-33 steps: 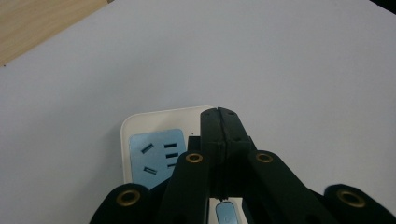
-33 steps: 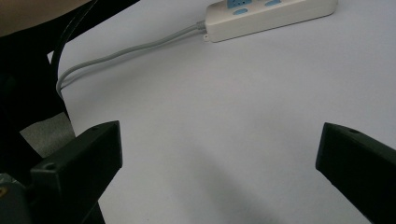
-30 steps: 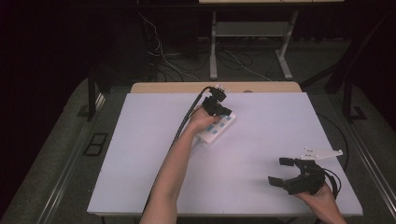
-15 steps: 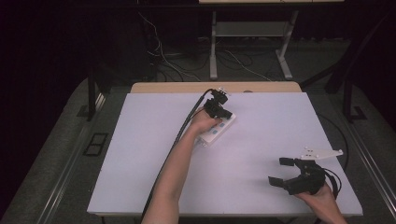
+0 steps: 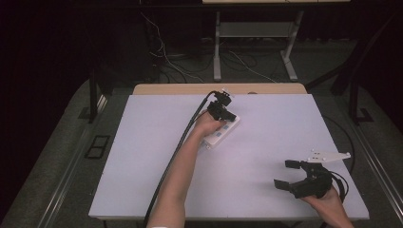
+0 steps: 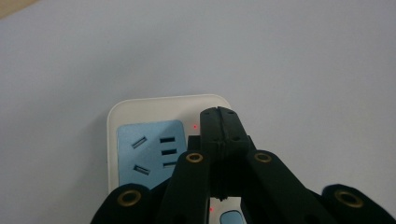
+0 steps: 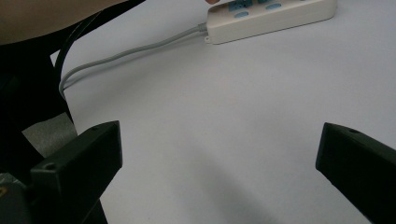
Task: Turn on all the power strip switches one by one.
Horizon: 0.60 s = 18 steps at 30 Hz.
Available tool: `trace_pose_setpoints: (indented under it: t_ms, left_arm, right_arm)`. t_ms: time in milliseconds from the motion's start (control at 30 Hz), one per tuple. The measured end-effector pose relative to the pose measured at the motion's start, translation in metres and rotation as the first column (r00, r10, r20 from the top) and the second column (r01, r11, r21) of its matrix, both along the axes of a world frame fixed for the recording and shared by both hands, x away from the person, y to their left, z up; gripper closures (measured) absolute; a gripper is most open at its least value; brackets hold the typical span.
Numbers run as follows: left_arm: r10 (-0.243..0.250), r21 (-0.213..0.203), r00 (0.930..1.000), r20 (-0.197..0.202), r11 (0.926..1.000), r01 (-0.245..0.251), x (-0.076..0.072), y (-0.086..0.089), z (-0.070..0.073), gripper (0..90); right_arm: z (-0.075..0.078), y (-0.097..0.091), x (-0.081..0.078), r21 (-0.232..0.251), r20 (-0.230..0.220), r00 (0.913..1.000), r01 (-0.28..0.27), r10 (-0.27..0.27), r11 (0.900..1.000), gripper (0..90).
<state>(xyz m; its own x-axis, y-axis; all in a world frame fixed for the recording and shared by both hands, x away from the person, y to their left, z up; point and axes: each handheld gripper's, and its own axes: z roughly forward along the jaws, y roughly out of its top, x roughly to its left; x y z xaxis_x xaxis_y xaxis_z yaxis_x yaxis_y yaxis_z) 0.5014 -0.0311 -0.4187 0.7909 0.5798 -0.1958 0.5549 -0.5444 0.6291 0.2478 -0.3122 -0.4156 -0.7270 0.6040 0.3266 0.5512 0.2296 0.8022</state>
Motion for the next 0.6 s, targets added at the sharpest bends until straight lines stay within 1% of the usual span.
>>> trace_pose_setpoints:
  t_ms: [67,100,133,200,333,367,400,433,500,533,600]
  left_arm:
    - [0.008,-0.018,0.9999,-0.007,0.9998,-0.008,0.0,0.002,-0.001,89.8]
    - [0.008,-0.019,0.9999,-0.006,0.9998,-0.009,0.0,0.002,-0.001,89.7]
    - [0.006,-0.014,1.0,0.002,0.9999,-0.006,0.0,0.001,-0.001,89.7]
    - [0.004,0.005,0.9995,0.03,1.0,-0.005,-0.003,0.0,0.0,89.7]
    - [0.026,0.014,0.9984,0.051,0.9996,-0.026,-0.007,-0.001,0.001,89.6]
    - [0.033,0.01,0.9978,0.058,0.9994,-0.034,-0.008,0.0,0.002,89.5]
    - [0.028,0.004,0.9977,0.062,0.9996,-0.029,-0.009,0.002,0.002,89.5]
    - [0.029,-0.009,0.9973,0.068,0.9995,-0.029,-0.011,0.004,0.003,89.4]
    - [0.039,-0.052,0.9964,0.075,0.998,-0.035,-0.014,0.011,0.007,89.4]
    - [0.042,-0.062,0.9961,0.077,0.9974,-0.038,-0.016,0.015,0.009,89.4]
    - [0.041,-0.061,0.9953,0.088,0.9975,-0.036,-0.02,0.022,0.014,89.4]
  right_arm:
    - [0.0,0.0,0.0,0.002,0.001,1.0,0.002,-0.002,1.0,0.3]
    - [0.0,-0.001,0.0,0.003,0.001,1.0,0.002,-0.002,1.0,0.3]
    - [0.0,-0.001,0.0,0.003,0.001,1.0,0.003,-0.003,1.0,0.3]
    - [0.0,-0.001,0.0,0.002,0.0,1.0,0.004,-0.004,1.0,0.3]
    - [0.0,0.0,0.0,0.001,0.001,1.0,0.003,-0.003,1.0,0.3]
    - [0.0,0.0,0.0,0.001,0.0,1.0,0.004,-0.004,1.0,0.3]
    - [0.0,0.0,0.0,0.003,0.0,1.0,0.005,-0.005,1.0,0.3]
    - [0.0,0.0,0.0,0.003,0.0,1.0,0.005,-0.005,1.0,0.3]
    - [0.0,0.0,0.0,0.002,-0.001,1.0,0.005,-0.005,1.0,0.3]
    - [0.0,0.0,0.0,0.002,-0.001,1.0,0.004,-0.004,1.0,0.3]
    - [-0.001,0.001,0.0,-0.002,-0.001,1.0,0.003,-0.003,1.0,0.3]
